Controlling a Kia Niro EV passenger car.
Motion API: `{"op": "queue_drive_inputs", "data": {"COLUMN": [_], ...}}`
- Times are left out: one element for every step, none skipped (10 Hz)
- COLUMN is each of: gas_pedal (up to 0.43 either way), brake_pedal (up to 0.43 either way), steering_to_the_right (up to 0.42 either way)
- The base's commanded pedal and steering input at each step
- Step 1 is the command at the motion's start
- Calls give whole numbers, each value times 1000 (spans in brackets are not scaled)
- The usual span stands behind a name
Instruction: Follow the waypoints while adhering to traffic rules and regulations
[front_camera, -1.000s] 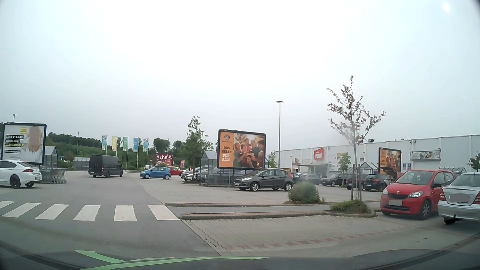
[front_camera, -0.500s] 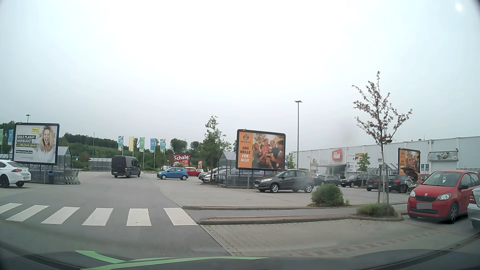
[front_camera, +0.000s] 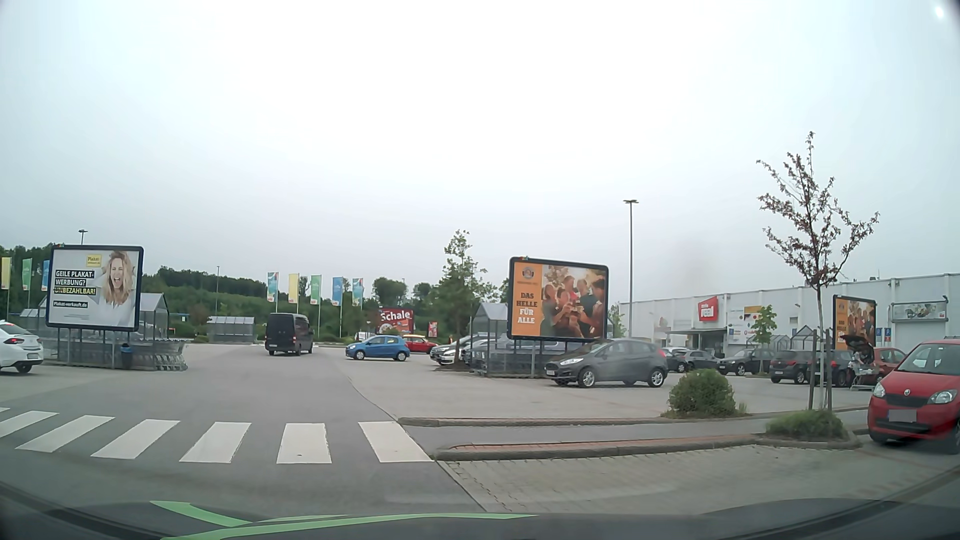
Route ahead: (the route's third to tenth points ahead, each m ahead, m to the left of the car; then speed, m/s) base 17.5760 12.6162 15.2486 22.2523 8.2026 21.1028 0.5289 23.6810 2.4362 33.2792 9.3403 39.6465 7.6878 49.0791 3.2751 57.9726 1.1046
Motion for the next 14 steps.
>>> {"op": "queue_drive_inputs", "data": {"gas_pedal": [0, 0, 0, 0, 0, 0, 0, 0, 0, 0, 0, 0, 0, 0], "brake_pedal": [0, 0, 0, 0, 0, 0, 0, 0, 0, 0, 0, 0, 0, 0], "steering_to_the_right": [-387, -382, -380, -379, -379, -379, -378, -377, -375, -374, -373, -373, -373, -373]}}
